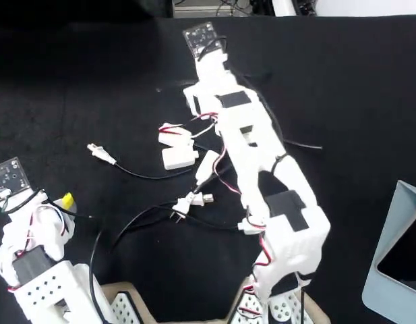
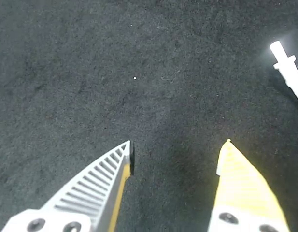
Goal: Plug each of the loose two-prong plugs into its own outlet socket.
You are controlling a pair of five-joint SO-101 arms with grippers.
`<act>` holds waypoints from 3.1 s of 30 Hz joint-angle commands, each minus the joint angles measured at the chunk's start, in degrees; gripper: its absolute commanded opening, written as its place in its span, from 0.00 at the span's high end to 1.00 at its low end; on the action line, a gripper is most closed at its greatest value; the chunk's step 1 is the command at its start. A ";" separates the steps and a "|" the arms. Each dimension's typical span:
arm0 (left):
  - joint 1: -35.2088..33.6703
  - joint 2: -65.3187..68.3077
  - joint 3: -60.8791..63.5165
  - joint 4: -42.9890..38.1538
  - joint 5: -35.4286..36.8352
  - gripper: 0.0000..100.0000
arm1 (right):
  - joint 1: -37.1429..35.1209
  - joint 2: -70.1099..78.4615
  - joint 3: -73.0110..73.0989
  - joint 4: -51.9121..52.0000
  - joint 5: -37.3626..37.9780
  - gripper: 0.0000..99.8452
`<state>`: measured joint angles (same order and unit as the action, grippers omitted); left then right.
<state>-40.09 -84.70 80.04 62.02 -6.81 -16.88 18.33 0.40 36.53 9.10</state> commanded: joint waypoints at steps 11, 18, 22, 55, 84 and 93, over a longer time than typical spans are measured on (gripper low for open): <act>-0.04 -0.53 -0.57 -0.97 0.00 0.71 | -4.31 -7.08 -14.73 37.36 0.09 0.77; -0.04 -0.53 -0.48 -0.97 0.00 0.71 | -6.15 -8.13 -14.64 54.51 0.00 0.77; -0.04 -0.53 -0.48 -0.97 0.00 0.71 | -5.71 -8.13 -14.55 61.45 -0.18 0.77; -0.04 -0.53 0.22 -1.23 0.00 0.71 | -17.14 -18.59 15.34 38.33 -23.82 0.77; -0.04 -0.53 0.31 -1.23 -0.09 0.71 | -17.41 -24.66 40.13 18.37 31.21 0.84; -0.04 -0.53 0.40 -1.23 -0.09 0.71 | -17.14 -17.10 36.26 20.84 31.03 0.91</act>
<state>-40.09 -84.70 80.48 62.02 -6.81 -33.41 0.92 38.90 56.04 39.87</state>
